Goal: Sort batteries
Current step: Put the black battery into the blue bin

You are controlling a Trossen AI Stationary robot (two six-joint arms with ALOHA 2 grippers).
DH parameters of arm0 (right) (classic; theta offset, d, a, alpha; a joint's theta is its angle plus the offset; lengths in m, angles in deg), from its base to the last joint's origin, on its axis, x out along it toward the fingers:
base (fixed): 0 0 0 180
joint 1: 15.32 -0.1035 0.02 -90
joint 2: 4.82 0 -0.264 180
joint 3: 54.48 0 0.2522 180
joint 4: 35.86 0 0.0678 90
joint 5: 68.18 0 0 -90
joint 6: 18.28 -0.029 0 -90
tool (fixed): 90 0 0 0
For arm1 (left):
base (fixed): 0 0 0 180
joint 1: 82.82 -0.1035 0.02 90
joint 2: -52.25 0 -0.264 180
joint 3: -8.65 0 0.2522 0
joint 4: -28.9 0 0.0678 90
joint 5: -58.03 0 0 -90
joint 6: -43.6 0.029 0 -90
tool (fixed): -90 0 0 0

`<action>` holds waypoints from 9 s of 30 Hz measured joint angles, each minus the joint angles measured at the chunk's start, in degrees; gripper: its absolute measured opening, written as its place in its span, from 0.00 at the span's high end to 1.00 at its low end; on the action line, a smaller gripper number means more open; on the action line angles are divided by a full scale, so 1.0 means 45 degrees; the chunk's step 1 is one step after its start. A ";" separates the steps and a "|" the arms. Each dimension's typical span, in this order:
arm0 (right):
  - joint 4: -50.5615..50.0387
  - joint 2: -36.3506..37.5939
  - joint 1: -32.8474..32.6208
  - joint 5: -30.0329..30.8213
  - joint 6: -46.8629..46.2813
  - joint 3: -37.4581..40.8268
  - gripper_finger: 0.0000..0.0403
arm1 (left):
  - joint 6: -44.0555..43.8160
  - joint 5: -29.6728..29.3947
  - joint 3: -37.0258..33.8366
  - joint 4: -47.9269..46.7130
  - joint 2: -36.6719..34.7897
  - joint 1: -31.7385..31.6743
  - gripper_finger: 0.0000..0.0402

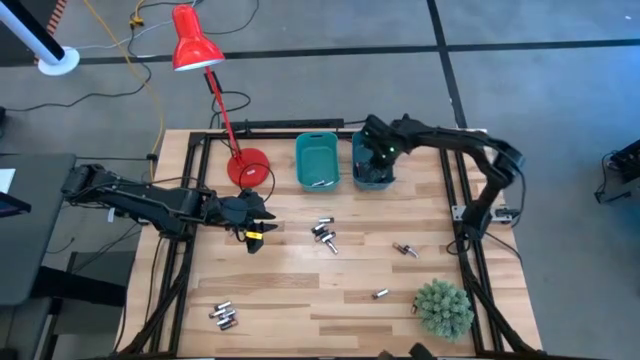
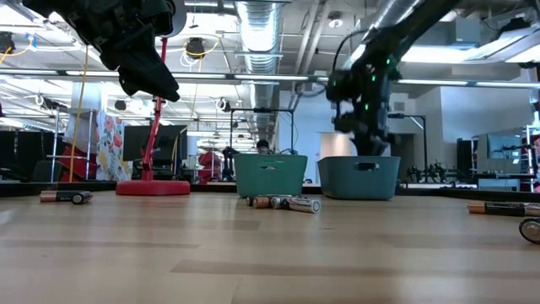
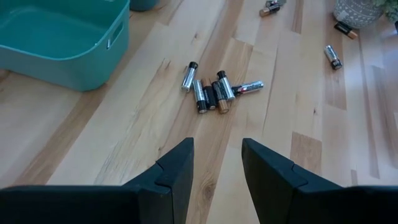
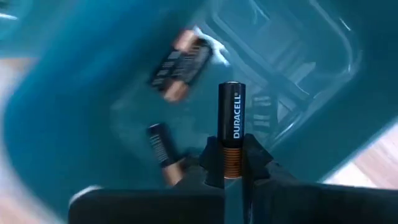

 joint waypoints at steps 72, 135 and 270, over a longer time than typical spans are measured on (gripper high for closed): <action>-0.1551 0.6157 -1.0293 -0.0020 -0.8904 0.4677 0.66 | 0.1229 -0.0163 -0.0005 0.0000 0.0000 -0.0393 0.68; -0.4597 0.5275 -0.6579 0.0533 -0.3901 -0.0991 0.97 | 0.1570 -0.0209 -0.0005 -0.0037 0.0000 -0.0389 0.68; -0.1078 1.0614 -1.1074 0.2678 -1.0673 0.6862 0.63 | -0.6819 0.2126 0.3149 -1.0802 0.3518 -0.1739 0.91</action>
